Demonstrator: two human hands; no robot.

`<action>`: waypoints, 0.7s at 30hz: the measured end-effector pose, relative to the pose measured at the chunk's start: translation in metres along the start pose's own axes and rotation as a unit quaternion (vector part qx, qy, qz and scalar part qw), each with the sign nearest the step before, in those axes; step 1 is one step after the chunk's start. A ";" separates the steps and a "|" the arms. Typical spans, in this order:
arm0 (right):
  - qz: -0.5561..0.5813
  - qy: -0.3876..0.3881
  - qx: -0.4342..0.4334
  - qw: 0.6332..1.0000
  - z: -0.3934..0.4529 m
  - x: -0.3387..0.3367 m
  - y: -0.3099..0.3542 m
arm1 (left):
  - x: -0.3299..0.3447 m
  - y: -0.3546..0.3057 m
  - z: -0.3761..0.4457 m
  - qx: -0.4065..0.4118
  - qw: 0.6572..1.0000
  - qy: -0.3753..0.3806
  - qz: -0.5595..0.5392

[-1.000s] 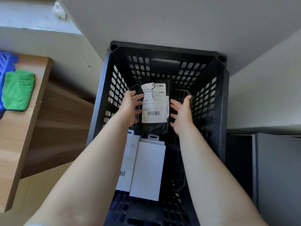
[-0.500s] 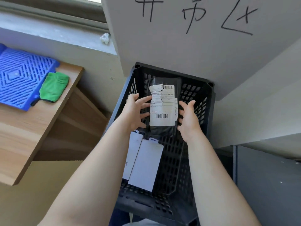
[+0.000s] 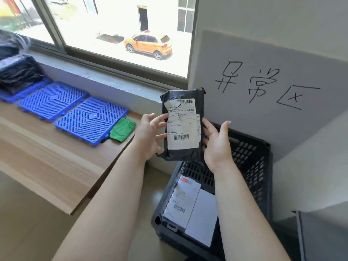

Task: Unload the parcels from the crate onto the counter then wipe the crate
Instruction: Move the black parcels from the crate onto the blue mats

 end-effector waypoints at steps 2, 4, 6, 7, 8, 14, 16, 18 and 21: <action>-0.022 0.032 0.001 0.999 -0.028 0.045 -0.007 | -0.050 -0.012 -0.011 0.006 1.000 -0.020 -0.023; -0.050 0.063 -0.003 0.997 -0.057 0.092 -0.022 | -0.107 -0.017 -0.020 0.010 0.998 -0.038 -0.047; -0.075 0.116 -0.012 0.990 -0.082 0.143 -0.042 | -0.167 -0.020 -0.030 0.016 0.995 -0.065 -0.078; -0.079 0.140 -0.010 0.987 -0.094 0.171 -0.055 | -0.199 -0.020 -0.035 0.019 0.992 -0.084 -0.094; -0.081 0.152 0.001 0.985 -0.108 0.199 -0.070 | -0.232 -0.021 -0.042 0.021 0.988 -0.107 -0.109; -0.087 0.177 0.072 0.978 -0.173 0.350 -0.171 | -0.418 -0.019 -0.070 0.030 0.964 -0.182 -0.192; -0.101 0.191 0.099 0.971 -0.190 0.389 -0.203 | -0.469 -0.016 -0.079 0.028 0.959 -0.205 -0.194; -0.113 0.211 0.126 0.963 -0.210 0.422 -0.233 | -0.516 -0.014 -0.090 0.032 0.955 -0.225 -0.192; -0.110 0.234 0.168 0.951 -0.233 0.462 -0.271 | -0.575 -0.006 -0.099 0.030 0.947 -0.250 -0.198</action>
Point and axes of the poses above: each hand's wrist, its own z-axis towards the middle knuckle, its own x-axis out of the palm, y = z × x, the point moved 6 cm from there along z, towards the middle knuckle, and after that the axes turned 14 degrees about -y, right-handed, at the moved point
